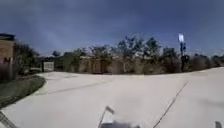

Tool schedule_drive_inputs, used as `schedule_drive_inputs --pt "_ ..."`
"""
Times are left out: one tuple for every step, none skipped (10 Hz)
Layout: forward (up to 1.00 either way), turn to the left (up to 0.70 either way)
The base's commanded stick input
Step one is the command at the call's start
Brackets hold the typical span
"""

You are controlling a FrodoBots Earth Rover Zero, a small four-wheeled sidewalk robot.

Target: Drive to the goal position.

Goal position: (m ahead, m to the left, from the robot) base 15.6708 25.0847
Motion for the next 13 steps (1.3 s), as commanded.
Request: schedule_drive_inputs --pt "0.85 0.34" --pt "0.85 0.34" --pt "0.85 0.34" --pt "0.85 0.34" --pt "0.85 0.34" --pt "0.85 0.34" --pt "0.85 0.34" --pt "0.85 0.34" --pt "0.85 0.34" --pt "0.85 0.34" --pt "0.85 0.34" --pt "0.85 0.34" --pt "0.85 0.34"
